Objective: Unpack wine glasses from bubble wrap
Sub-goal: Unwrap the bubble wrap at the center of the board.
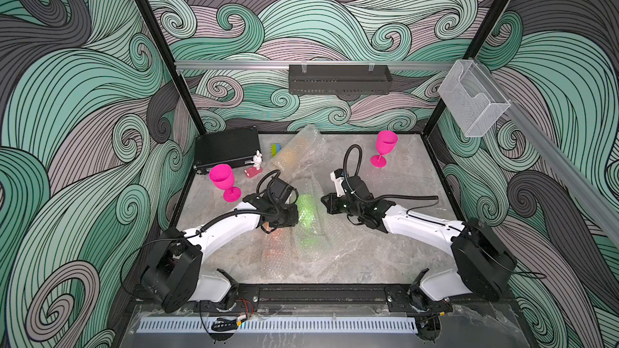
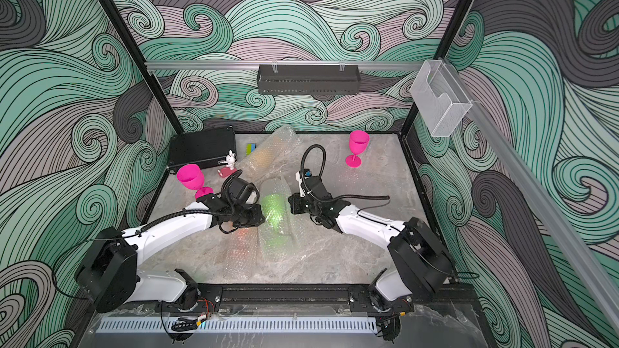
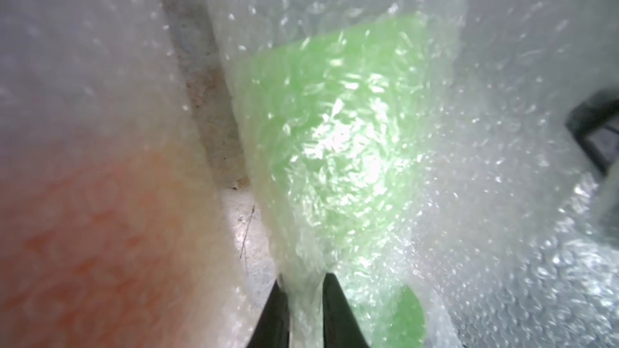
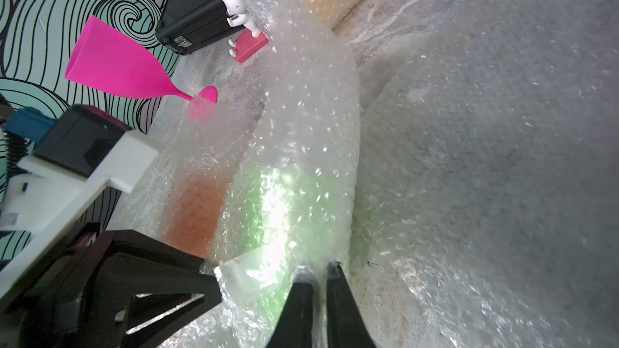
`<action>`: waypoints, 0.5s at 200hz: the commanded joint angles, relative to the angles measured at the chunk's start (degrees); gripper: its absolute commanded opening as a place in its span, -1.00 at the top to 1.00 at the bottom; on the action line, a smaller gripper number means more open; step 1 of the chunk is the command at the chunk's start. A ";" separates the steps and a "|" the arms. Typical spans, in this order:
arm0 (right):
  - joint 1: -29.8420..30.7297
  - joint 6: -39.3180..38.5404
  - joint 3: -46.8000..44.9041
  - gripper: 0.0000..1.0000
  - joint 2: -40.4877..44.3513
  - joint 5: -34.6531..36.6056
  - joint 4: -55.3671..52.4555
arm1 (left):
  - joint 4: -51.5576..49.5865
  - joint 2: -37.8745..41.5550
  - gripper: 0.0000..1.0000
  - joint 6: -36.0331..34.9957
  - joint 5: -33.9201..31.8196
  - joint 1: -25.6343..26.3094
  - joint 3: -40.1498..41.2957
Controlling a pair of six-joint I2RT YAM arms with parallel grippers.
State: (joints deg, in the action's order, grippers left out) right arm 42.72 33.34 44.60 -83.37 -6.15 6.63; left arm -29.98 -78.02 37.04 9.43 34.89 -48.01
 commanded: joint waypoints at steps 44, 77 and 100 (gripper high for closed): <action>-0.36 1.90 -4.67 0.70 3.61 2.00 1.31 | -9.11 3.81 0.42 -1.43 -2.30 -1.58 -5.90; -0.36 1.90 -5.09 0.69 4.00 2.20 1.34 | -5.10 3.87 0.29 -1.12 2.97 -0.92 -6.35; -0.29 1.75 -5.14 0.68 4.10 2.35 1.13 | -4.03 1.76 0.23 -0.56 3.75 0.83 -7.05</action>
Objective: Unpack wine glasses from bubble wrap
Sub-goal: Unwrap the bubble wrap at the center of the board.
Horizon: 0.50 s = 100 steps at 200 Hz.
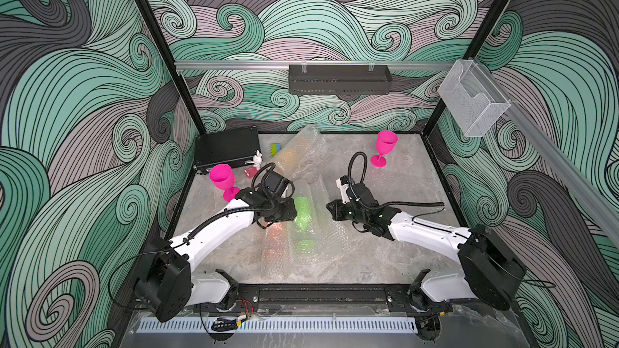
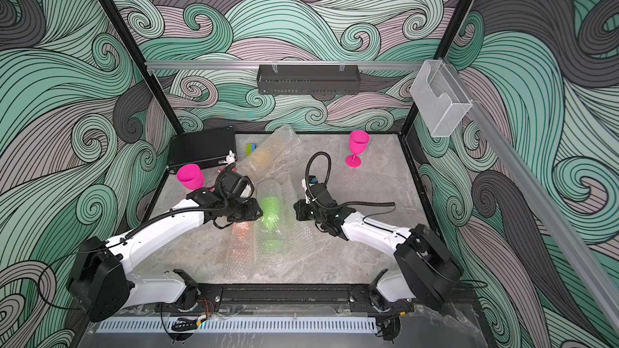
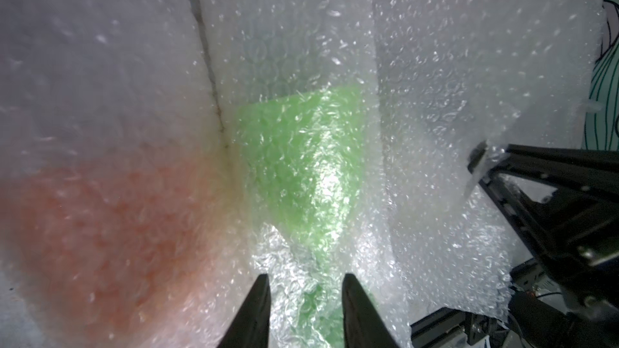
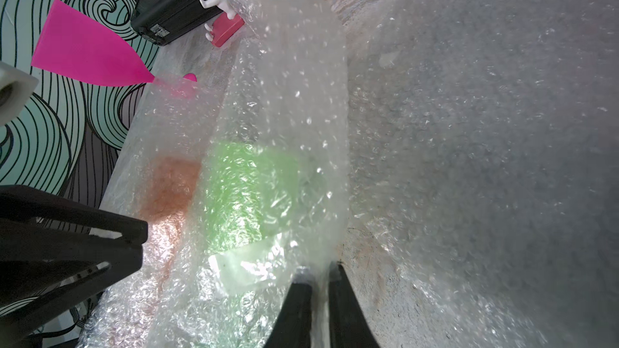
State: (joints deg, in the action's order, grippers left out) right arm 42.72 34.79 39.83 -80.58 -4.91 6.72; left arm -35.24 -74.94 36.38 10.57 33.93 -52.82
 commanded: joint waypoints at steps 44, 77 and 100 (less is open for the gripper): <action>-0.36 0.20 -0.63 0.66 0.86 0.69 1.14 | 2.29 -7.75 0.14 0.78 0.42 6.06 -4.55; -0.44 -0.19 -0.60 0.66 0.55 0.77 0.85 | 2.64 -10.94 0.04 0.29 -0.02 6.67 -4.40; -0.60 -0.24 -0.76 0.66 0.42 0.59 0.86 | 2.20 -11.89 -0.05 -0.31 -0.78 6.67 -3.67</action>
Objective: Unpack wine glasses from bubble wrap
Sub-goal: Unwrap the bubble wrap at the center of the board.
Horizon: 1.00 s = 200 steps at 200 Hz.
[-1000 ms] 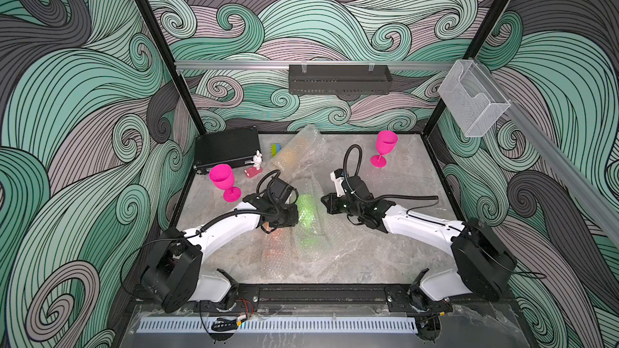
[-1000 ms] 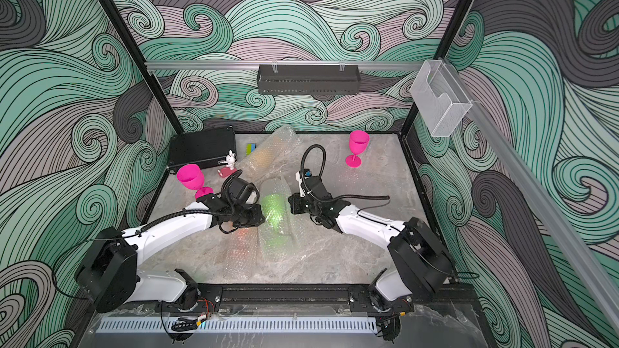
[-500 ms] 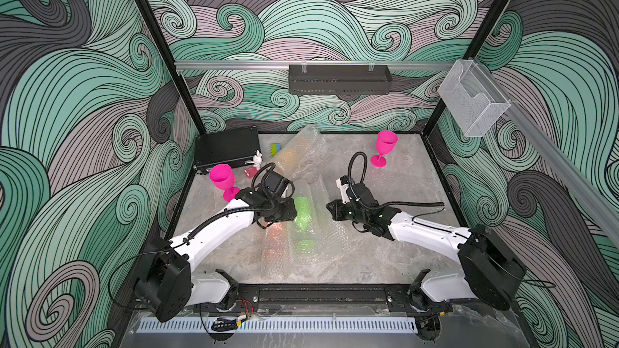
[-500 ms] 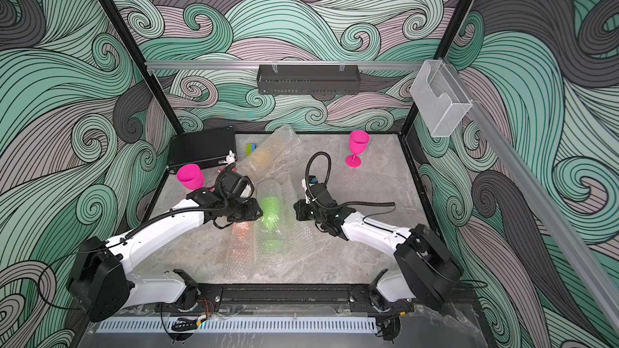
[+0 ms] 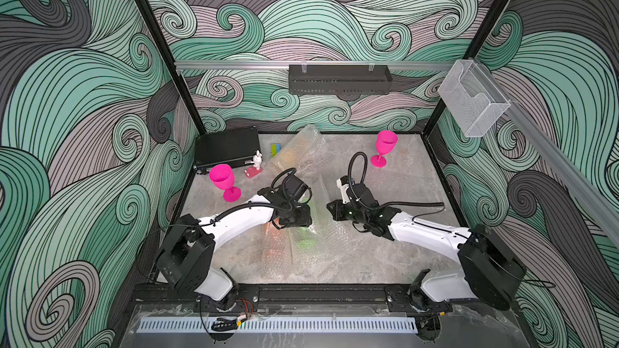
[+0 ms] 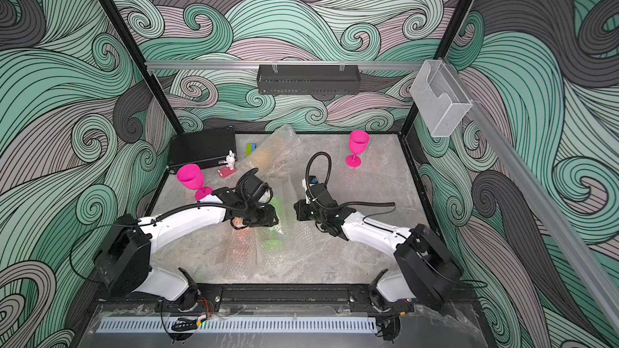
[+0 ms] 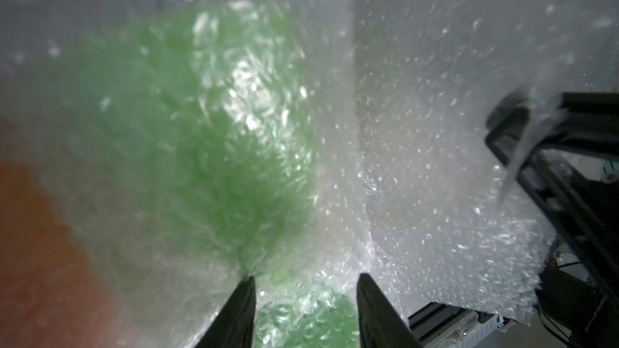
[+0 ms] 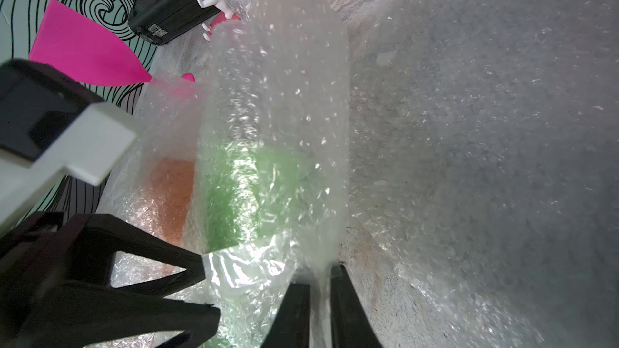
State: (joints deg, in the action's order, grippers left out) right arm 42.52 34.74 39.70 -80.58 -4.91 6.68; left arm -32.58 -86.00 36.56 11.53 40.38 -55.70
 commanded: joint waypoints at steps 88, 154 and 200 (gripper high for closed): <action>-2.22 -0.68 -2.86 0.65 2.18 0.93 0.55 | -3.81 0.80 0.65 -0.70 -6.26 0.05 -0.16; -4.94 -1.01 -4.99 0.64 3.83 0.79 0.00 | -4.64 3.54 0.76 -0.87 -5.82 -1.34 1.24; -5.77 -1.34 -6.22 0.63 4.99 0.51 -0.60 | -5.96 7.07 0.73 -0.83 -6.08 -3.69 3.45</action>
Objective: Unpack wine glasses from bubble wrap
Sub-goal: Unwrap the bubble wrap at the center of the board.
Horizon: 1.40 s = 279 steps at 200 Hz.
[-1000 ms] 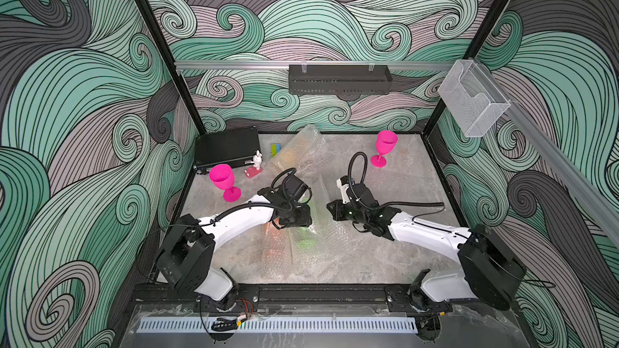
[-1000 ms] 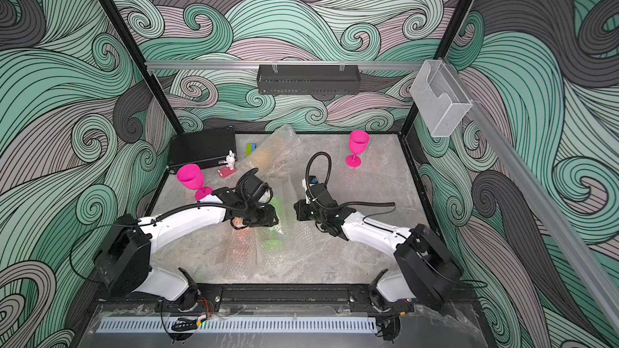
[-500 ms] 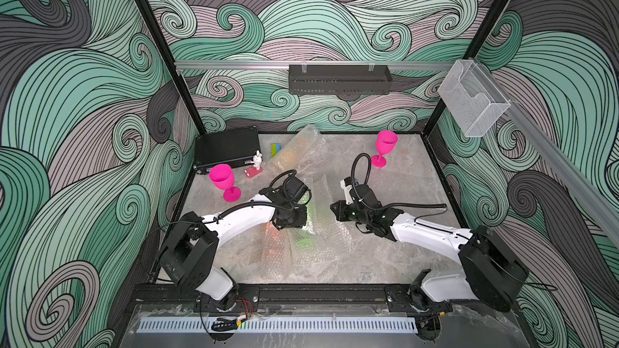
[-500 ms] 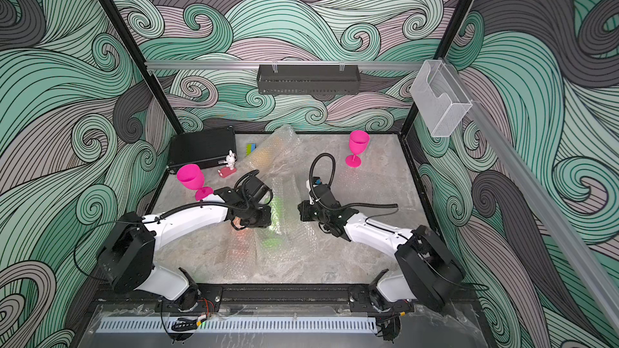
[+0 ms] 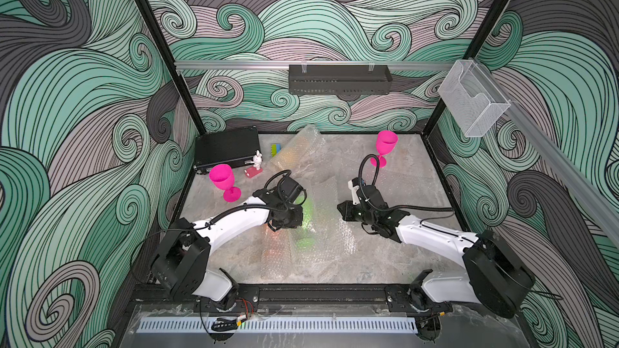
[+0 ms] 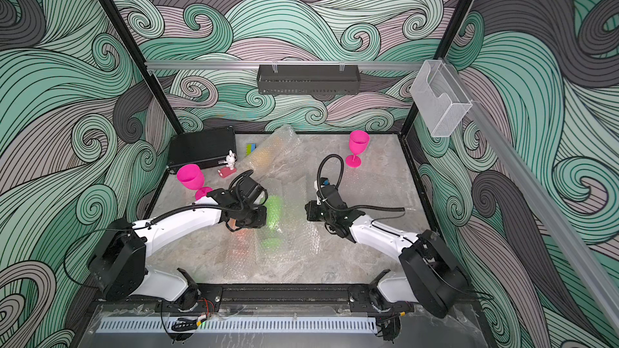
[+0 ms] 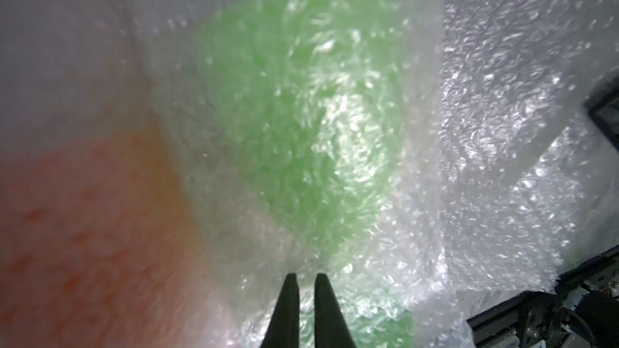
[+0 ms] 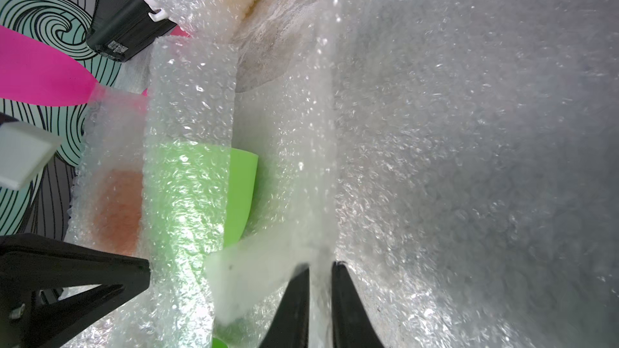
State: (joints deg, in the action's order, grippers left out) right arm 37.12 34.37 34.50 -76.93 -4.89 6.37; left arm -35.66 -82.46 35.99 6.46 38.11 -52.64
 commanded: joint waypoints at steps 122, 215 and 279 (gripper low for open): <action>-5.31 -7.21 -0.74 -0.02 13.84 -0.93 -12.84 | -2.95 6.44 0.15 -0.31 5.20 -1.42 -4.54; 1.23 8.17 0.88 -0.03 -4.42 -27.14 7.98 | -0.55 7.04 -0.18 1.76 4.54 -1.06 -3.36; 4.01 13.10 2.71 0.39 -12.26 -30.97 16.42 | -0.88 8.26 -0.24 2.24 4.66 -1.28 -3.26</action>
State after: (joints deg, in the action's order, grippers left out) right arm 40.91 44.93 35.11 -88.51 -32.97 17.08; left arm -36.64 -75.48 37.47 10.92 36.77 -54.72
